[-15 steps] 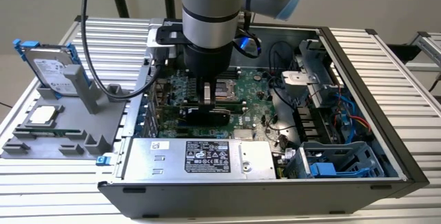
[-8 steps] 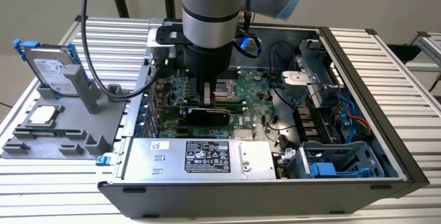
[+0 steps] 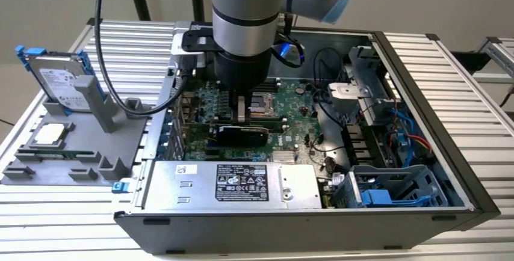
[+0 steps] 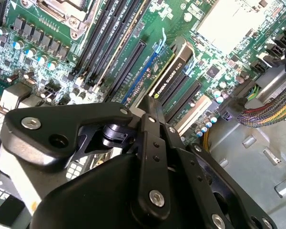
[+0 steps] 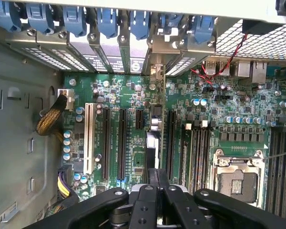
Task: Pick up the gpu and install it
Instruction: 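Insert the gpu into the slot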
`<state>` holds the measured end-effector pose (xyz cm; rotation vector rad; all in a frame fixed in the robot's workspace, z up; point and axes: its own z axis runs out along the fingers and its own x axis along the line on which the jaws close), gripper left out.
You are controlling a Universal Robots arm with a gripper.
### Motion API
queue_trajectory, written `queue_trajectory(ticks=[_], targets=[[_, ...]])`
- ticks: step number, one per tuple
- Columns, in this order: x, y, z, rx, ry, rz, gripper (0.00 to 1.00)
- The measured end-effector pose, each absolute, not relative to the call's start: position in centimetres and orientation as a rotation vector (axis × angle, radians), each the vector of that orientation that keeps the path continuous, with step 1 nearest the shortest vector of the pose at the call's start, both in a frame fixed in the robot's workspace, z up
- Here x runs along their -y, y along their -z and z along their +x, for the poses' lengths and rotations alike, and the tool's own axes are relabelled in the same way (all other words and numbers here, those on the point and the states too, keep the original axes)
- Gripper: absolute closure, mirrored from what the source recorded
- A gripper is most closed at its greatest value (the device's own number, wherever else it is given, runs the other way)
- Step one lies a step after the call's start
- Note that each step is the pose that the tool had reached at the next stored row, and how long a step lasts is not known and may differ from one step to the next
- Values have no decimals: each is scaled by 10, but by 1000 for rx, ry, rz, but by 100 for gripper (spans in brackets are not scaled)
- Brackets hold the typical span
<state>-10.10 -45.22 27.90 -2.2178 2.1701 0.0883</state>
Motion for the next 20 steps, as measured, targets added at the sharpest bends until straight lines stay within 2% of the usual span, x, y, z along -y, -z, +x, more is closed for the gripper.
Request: queue_trajectory(ticks=[20], targets=[[452,-286,-108,-2170,-88,-2218,100]])
